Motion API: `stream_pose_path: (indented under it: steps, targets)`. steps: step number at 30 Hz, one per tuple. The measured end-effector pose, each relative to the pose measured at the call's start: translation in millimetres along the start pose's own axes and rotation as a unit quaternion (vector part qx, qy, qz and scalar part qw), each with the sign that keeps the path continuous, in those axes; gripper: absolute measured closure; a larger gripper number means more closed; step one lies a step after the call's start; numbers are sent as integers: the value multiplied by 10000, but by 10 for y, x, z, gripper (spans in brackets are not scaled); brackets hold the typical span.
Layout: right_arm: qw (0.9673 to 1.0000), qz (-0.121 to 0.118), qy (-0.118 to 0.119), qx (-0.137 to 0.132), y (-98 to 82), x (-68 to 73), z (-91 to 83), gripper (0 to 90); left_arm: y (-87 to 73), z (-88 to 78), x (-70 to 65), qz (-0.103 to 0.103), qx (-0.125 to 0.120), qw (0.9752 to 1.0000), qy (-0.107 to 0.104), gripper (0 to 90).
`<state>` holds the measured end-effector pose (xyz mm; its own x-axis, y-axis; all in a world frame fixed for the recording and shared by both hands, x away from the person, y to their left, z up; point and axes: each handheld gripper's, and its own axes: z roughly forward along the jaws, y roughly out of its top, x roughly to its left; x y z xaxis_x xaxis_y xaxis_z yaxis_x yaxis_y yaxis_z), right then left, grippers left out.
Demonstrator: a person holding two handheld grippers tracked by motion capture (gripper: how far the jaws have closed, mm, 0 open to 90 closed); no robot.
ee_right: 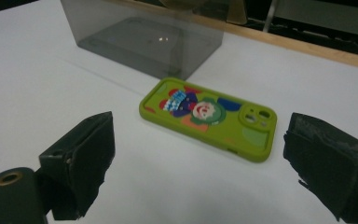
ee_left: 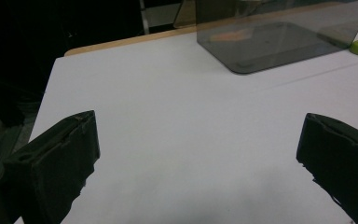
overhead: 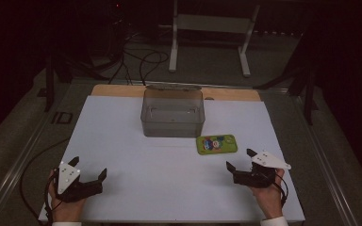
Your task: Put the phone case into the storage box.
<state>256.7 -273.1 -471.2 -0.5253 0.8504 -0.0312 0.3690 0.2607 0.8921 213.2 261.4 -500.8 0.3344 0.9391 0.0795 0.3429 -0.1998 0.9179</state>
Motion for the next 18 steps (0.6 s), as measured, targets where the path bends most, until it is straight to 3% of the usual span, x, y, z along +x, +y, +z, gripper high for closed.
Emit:
stream_pose_path:
  steps: [9,18]
  targets:
    - [9999,-6,-124,69,260,3,77,91,-4,7,-14,33,-5,10000,16,0]
    - [9992,-13,-325,248,411,-30,198,90,-6,20,-38,73,14,10000,-13,0]
